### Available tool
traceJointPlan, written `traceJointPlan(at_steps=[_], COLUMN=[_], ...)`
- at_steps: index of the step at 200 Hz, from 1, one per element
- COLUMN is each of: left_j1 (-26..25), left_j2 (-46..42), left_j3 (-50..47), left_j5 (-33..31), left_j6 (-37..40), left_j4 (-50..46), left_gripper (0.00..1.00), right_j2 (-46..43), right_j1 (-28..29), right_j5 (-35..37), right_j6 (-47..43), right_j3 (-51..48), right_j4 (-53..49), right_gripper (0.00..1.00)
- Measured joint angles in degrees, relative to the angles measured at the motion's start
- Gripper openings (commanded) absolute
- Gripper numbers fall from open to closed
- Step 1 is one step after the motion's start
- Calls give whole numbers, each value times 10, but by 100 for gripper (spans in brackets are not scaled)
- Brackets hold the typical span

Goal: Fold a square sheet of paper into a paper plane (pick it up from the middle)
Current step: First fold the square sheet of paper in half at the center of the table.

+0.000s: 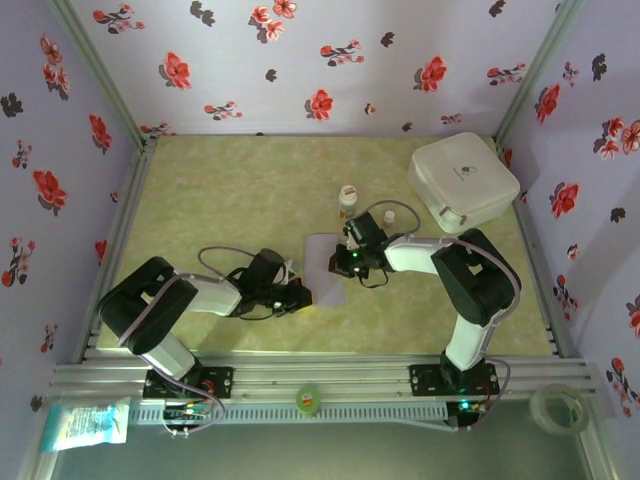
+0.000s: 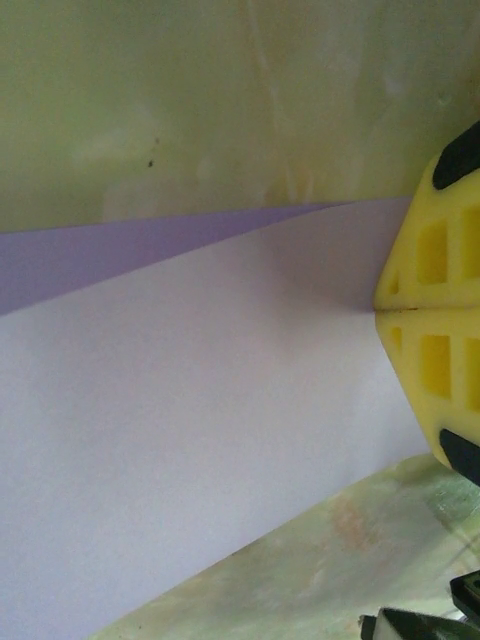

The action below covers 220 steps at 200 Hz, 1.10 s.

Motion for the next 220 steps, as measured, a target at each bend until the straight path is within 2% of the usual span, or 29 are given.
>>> traceJointPlan(at_steps=[25, 57, 85, 111, 149, 220], left_j1=[-11, -12, 0, 47, 95, 97], left_j2=[-15, -43, -90, -110, -80, 36], left_j3=[32, 42, 48, 71, 118, 188], left_j5=[-14, -21, -24, -25, -28, -22], left_j6=[31, 53, 54, 52, 52, 55], left_j4=[-99, -175, -193, -183, -174, -162], left_gripper=[0, 1, 2, 3, 3, 3], right_j2=[0, -1, -1, -1, 12, 33], right_j1=[0, 0, 0, 0, 0, -1], right_j5=[1, 2, 2, 2, -3, -13], right_j6=[0, 0, -4, -19, -71, -130], right_j3=[0, 0, 0, 5, 37, 81], right_j4=[0, -2, -2, -11, -60, -122], right_gripper=[0, 0, 0, 0, 0, 0])
